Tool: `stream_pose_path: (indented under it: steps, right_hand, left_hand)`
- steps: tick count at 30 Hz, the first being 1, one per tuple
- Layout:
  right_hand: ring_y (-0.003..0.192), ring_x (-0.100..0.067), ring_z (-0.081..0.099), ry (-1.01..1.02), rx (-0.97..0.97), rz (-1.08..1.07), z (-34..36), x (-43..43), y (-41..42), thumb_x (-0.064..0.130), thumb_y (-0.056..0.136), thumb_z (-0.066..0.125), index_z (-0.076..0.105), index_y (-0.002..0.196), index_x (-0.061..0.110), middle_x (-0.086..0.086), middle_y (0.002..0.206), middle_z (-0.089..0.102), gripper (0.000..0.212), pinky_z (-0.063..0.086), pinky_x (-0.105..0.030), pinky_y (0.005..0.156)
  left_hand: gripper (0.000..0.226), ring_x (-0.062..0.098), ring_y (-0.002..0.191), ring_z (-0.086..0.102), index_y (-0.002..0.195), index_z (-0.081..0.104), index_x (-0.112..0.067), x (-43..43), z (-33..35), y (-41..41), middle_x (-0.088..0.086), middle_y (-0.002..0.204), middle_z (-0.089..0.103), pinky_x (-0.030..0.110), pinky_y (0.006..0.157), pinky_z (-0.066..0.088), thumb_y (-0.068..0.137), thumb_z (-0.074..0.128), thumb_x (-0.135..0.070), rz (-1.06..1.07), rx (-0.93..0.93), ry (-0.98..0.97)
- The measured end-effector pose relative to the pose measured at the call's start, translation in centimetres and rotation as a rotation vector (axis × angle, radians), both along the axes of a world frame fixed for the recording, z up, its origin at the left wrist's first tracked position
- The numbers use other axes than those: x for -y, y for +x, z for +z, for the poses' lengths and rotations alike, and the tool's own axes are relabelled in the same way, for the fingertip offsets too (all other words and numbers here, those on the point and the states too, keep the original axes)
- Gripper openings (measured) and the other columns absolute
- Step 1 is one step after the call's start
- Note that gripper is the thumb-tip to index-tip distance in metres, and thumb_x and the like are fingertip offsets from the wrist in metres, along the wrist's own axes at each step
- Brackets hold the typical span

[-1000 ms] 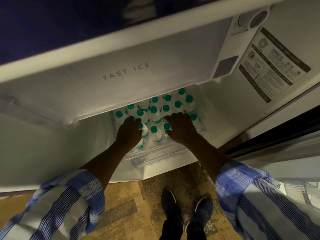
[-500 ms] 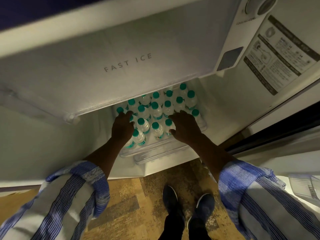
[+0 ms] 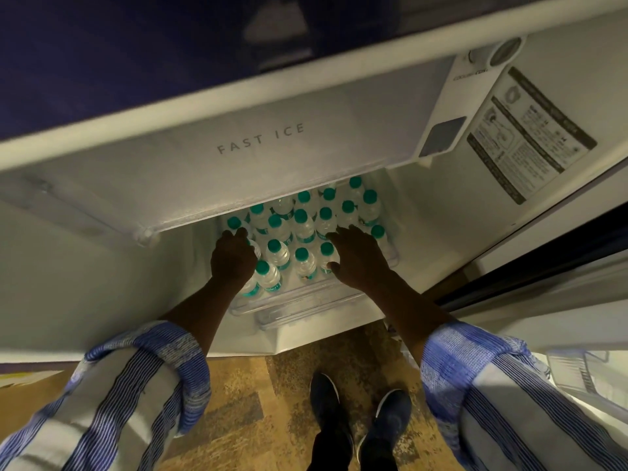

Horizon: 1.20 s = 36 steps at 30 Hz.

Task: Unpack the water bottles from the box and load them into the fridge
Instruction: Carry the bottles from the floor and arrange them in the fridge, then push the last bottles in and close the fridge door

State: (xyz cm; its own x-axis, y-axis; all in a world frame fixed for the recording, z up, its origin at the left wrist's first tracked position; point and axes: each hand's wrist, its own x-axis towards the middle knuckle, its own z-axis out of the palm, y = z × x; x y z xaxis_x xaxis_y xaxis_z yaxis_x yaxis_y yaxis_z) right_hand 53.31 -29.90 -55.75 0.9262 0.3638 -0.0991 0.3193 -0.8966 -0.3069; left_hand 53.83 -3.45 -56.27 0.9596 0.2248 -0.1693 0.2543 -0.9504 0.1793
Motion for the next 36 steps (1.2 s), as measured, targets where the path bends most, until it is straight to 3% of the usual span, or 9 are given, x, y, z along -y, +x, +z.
stream_pose_path:
  steps: [6,13,20,25,36]
  right_hand:
    - [0.132,-0.031,0.049,0.012,-0.017,-0.025,2.0,-0.2,-1.7,0.044,0.081,0.073,0.05,0.138,0.018,-0.009,0.14,0.055,0.068,0.044,-0.049,0.105]
    - [0.132,-0.035,0.047,0.101,-0.024,-0.108,6.9,0.5,-5.6,0.036,0.082,0.076,0.053,0.139,0.014,-0.014,0.14,0.053,0.065,0.04,-0.048,0.107]
    - [0.143,-0.026,0.03,0.038,-0.141,-0.151,12.5,1.8,-9.9,0.049,0.093,0.057,0.034,0.151,0.024,-0.008,0.157,0.032,0.067,0.024,-0.036,0.115]
    - [0.131,-0.032,0.046,0.031,-0.024,-0.128,17.2,2.9,-15.0,0.046,0.088,0.062,0.046,0.145,0.019,-0.013,0.145,0.047,0.065,0.039,-0.039,0.108]
    - [0.127,-0.032,0.047,0.033,0.157,-0.164,28.7,8.8,-28.2,0.04,0.087,0.064,0.046,0.144,0.021,-0.011,0.141,0.049,0.063,0.042,-0.043,0.102]
  left_hand:
    - [0.055,0.035,0.108,0.054,0.134,0.047,-0.012,0.7,1.7,-1.2,0.018,0.122,0.052,0.043,0.087,0.05,0.089,0.062,-0.04,-0.011,-0.042,0.06]
    - [0.057,0.035,0.102,0.058,0.129,0.053,-0.011,2.3,4.8,-5.5,0.017,0.117,0.057,0.044,0.08,0.052,0.08,0.071,-0.035,-0.081,0.054,-0.043]
    - [0.063,0.035,0.114,0.054,0.137,0.05,-0.015,4.6,8.7,-11.4,0.016,0.126,0.053,0.043,0.089,0.051,0.081,0.069,-0.038,-0.131,0.037,-0.1]
    - [0.065,0.031,0.129,0.044,0.145,0.038,-0.023,6.9,13.3,-15.7,0.011,0.143,0.043,0.039,0.101,0.044,0.087,0.061,-0.042,-0.152,0.004,-0.095]
    - [0.065,0.032,0.112,0.055,0.14,0.047,-0.016,13.9,25.4,-27.6,0.014,0.127,0.053,0.039,0.092,0.051,0.082,0.067,-0.04,-0.248,0.262,-0.097]
